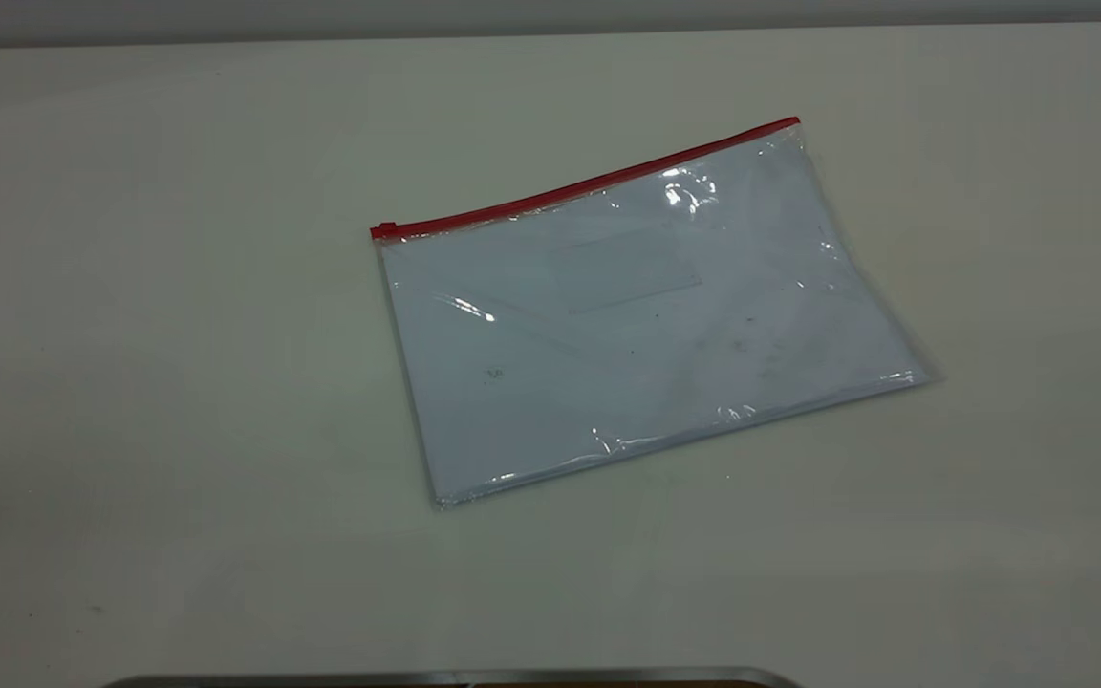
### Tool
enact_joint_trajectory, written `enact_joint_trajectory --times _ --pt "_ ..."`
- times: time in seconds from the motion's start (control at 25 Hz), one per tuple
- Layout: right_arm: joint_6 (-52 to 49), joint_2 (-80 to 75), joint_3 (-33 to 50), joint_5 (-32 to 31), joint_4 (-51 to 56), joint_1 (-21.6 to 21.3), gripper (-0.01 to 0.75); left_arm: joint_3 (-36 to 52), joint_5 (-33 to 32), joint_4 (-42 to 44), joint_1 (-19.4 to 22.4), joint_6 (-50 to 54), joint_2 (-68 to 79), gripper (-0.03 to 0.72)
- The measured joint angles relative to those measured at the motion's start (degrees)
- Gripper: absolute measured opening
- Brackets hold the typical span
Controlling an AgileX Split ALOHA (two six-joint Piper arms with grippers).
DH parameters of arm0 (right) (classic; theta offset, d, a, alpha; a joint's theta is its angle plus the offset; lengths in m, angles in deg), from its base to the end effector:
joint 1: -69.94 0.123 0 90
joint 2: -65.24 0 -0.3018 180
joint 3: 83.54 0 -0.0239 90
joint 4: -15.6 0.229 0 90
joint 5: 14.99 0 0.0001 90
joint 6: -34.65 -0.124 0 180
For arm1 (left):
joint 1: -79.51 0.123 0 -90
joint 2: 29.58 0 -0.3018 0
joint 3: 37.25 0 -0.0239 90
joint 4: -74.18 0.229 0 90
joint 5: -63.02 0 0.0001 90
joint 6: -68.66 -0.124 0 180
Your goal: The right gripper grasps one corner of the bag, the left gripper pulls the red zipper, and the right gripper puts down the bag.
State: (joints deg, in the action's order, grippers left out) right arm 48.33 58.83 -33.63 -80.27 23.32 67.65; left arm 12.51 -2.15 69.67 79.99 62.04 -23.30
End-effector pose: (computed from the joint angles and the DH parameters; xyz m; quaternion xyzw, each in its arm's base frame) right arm -0.0170 0.0158 0.2394 -0.0917 0.8661 -0.0012 0.4914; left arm -0.0175 -0.0090 0.2397 0.0498 0.8692 -0.0088 0.4919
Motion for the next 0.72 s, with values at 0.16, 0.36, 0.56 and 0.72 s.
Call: enact_joint_trajectory --times 0.16,0.36,0.56,0.72 --pt "-5.9 0.0 0.1 0.1 -4.3 0.0 0.578 0.0 0.0 0.0 0.0 0.0 0.0 0.518" --pt "-7.9 0.0 0.1 0.2 -5.4 0.0 0.578 0.0 0.0 0.0 0.0 0.0 0.0 0.518" --pt "-8.0 0.0 0.1 0.2 -5.4 0.0 0.578 0.0 0.0 0.0 0.0 0.0 0.0 0.518" --pt "-8.0 0.0 0.1 0.2 -5.4 0.0 0.578 0.0 0.0 0.0 0.0 0.0 0.0 0.518"
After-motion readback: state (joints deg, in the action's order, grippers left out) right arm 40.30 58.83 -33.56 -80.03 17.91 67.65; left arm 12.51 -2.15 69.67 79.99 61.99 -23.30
